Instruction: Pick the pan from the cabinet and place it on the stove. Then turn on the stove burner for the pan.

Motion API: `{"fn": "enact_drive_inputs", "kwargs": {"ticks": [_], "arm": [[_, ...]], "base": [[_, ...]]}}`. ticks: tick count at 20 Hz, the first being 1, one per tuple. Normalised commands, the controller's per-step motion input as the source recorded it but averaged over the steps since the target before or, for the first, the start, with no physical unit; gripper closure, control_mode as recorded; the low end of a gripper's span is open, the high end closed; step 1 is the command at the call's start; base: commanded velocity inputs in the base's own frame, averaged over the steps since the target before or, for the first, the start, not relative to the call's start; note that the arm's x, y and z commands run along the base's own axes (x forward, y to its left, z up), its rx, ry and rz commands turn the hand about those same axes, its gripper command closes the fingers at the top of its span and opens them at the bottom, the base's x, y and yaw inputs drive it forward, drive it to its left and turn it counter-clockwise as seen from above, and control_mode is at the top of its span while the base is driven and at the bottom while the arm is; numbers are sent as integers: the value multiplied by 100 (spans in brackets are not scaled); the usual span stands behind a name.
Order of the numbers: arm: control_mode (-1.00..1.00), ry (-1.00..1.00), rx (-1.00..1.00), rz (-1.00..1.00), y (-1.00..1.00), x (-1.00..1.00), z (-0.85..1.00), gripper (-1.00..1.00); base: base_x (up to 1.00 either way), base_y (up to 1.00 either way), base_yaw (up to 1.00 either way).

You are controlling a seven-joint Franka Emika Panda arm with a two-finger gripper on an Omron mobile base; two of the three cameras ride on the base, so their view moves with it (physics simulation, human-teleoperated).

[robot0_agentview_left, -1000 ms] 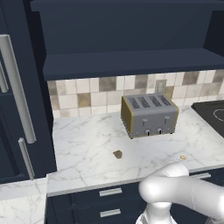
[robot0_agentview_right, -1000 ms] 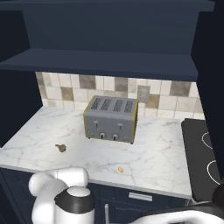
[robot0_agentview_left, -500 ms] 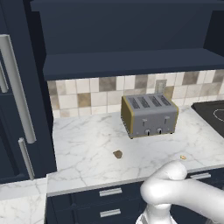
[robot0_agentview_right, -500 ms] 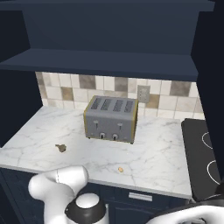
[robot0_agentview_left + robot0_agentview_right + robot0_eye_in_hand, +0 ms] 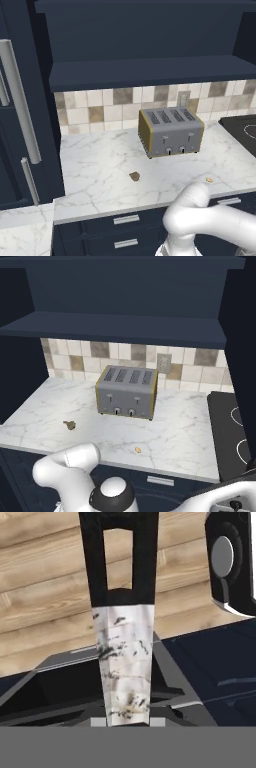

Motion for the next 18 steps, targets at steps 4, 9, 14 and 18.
{"fn": "enact_drive_inputs", "kwargs": {"ticks": [4, 9, 14, 18], "arm": [[-100, -5, 0, 7, -23, 12, -10, 100], [-100, -8, 1, 7, -24, 5, -12, 100], [-100, -3, 0, 7, -17, 12, -1, 100], [-100, 0, 0, 9, -14, 16, 0, 100]], "base": [[0, 0, 0], [0, 0, 0], [0, 0, 0], [0, 0, 0]]}}
